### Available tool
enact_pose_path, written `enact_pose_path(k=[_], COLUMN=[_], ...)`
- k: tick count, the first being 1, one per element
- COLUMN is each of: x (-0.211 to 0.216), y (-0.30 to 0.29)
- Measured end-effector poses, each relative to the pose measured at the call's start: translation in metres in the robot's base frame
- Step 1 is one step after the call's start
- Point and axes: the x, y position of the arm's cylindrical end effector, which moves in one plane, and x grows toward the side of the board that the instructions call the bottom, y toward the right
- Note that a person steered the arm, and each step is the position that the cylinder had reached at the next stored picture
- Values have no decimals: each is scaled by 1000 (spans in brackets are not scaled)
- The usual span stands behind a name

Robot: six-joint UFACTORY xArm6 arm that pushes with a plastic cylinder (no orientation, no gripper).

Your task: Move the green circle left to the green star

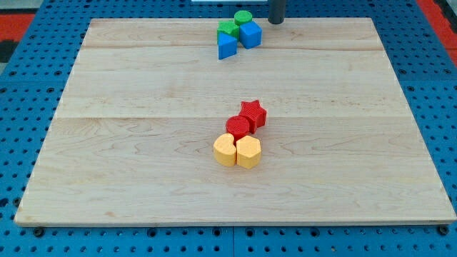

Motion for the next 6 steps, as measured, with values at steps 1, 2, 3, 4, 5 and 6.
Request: enact_pose_path(k=[1, 2, 3, 4, 5, 6], x=[0, 0, 9, 0, -1, 10], y=[0, 0, 6, -4, -29, -85])
